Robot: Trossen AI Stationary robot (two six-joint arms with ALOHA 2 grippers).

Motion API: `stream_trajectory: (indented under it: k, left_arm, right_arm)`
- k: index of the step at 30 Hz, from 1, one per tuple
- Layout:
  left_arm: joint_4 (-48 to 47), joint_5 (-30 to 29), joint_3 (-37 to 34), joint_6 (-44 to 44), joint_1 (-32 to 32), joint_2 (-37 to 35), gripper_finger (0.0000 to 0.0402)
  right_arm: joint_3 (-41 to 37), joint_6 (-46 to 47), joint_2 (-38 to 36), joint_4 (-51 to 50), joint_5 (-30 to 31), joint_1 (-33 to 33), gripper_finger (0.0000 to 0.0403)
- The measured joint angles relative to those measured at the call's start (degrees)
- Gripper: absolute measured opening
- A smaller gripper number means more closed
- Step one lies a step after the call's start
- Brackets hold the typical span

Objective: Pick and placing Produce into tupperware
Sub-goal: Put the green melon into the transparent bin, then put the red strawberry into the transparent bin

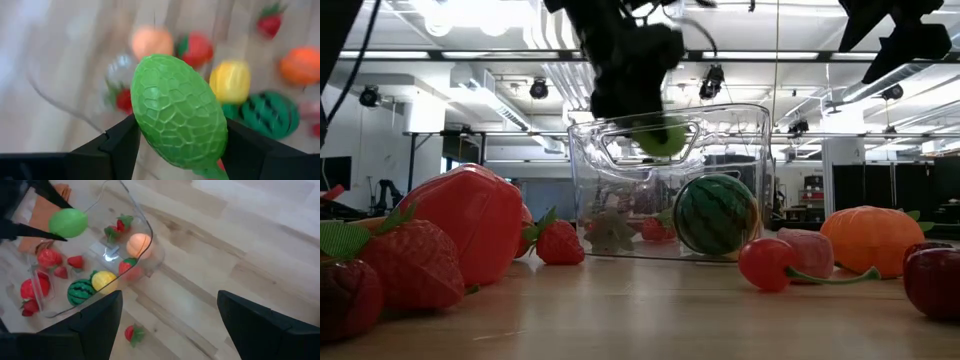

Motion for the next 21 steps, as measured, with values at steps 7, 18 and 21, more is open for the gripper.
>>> stream_trajectory:
  k: [7, 18, 21]
  left_arm:
    - [-9.13, 3.31, 5.45, -7.64, -0.73, 2.52, 0.0276]
    - [-12.92, 6.25, 5.25, 1.25, -1.08, -7.88, 0.0333]
    - [-14.59, 6.50, 3.89, 1.26, -2.00, -13.83, 0.0333]
  right_arm:
    - [-0.04, -6.46, 0.40, 4.02, -0.83, 0.33, 0.0318]
    - [0.32, -25.01, 10.36, 10.63, -0.74, 0.87, 0.0315]
    - [0.85, -29.76, 16.29, 10.46, -6.11, 0.40, 0.0306]
